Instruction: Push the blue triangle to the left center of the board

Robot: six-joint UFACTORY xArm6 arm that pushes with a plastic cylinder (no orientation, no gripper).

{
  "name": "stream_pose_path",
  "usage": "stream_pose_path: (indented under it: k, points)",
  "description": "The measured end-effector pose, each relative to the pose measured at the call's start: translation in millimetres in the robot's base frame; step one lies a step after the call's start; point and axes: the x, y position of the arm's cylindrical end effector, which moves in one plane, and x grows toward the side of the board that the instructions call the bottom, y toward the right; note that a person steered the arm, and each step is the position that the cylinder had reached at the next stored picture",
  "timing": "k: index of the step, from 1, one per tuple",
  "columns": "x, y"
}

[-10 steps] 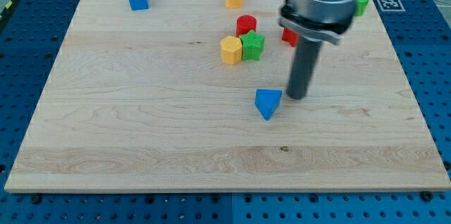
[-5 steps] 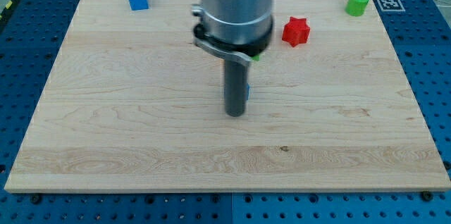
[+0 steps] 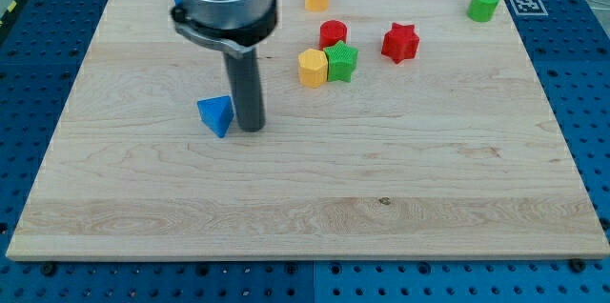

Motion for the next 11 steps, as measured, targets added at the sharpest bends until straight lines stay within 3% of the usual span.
stream_pose_path:
  k: [1,3,4,6,7,9,11]
  points:
    - [13.7,0.6]
    - [-4.5,-98.3]
    - [-2.1,-119.7]
    - [13.1,-39.0]
    - [-14.2,-19.8]
    - [-44.8,-64.6]
    - [-45.3,-84.6]
